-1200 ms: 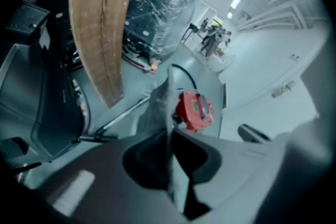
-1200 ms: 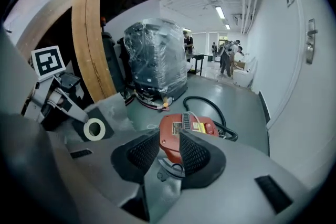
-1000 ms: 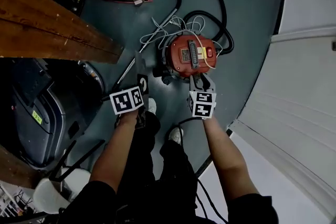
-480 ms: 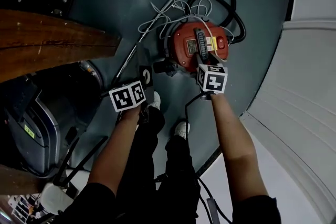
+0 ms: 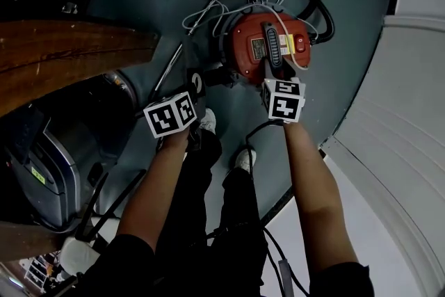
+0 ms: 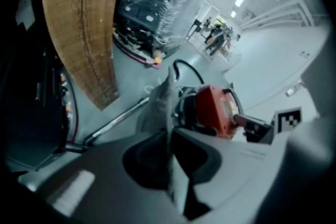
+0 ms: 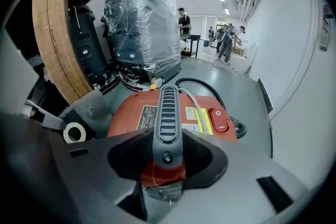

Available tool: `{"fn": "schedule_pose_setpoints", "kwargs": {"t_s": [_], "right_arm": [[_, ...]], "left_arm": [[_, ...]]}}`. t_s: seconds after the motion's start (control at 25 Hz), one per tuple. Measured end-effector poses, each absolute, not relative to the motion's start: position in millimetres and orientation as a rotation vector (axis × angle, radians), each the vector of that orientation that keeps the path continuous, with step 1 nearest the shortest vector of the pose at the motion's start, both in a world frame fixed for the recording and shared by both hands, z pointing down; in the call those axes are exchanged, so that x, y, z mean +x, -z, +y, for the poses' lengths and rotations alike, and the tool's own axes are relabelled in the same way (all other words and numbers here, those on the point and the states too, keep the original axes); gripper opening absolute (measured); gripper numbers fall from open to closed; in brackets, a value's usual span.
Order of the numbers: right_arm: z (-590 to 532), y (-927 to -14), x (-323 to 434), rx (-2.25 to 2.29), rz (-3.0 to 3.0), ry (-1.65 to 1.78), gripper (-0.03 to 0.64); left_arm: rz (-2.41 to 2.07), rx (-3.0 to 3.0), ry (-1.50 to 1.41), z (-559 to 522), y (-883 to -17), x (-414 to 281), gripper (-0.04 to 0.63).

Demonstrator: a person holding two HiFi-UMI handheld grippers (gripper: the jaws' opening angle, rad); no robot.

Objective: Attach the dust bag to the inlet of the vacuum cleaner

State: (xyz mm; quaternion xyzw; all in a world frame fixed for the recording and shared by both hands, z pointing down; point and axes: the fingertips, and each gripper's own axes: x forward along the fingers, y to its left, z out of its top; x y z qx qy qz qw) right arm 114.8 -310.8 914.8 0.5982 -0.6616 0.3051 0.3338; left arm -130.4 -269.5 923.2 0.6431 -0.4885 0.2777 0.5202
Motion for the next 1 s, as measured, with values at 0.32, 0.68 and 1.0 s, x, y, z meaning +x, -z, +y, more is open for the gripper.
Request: {"fn": "schedule_pose_setpoints", "kwargs": {"t_s": [0.32, 0.68, 1.0], "right_arm": [[-309, -916, 115, 1.514, -1.679, -0.814, 0.147], [-310, -918, 113, 1.483, -1.708, -0.827, 0.146], [-308, -922, 112, 1.455, -1.717, -0.841, 0.143]], "left_arm": [[-1.210, 1.529, -0.692, -273, -942, -135, 0.021], [-1.212, 1.557, -0.691, -266, -962, -118, 0.018], [-1.197, 1.527, -0.685, -273, -966, -105, 0.018]]}}
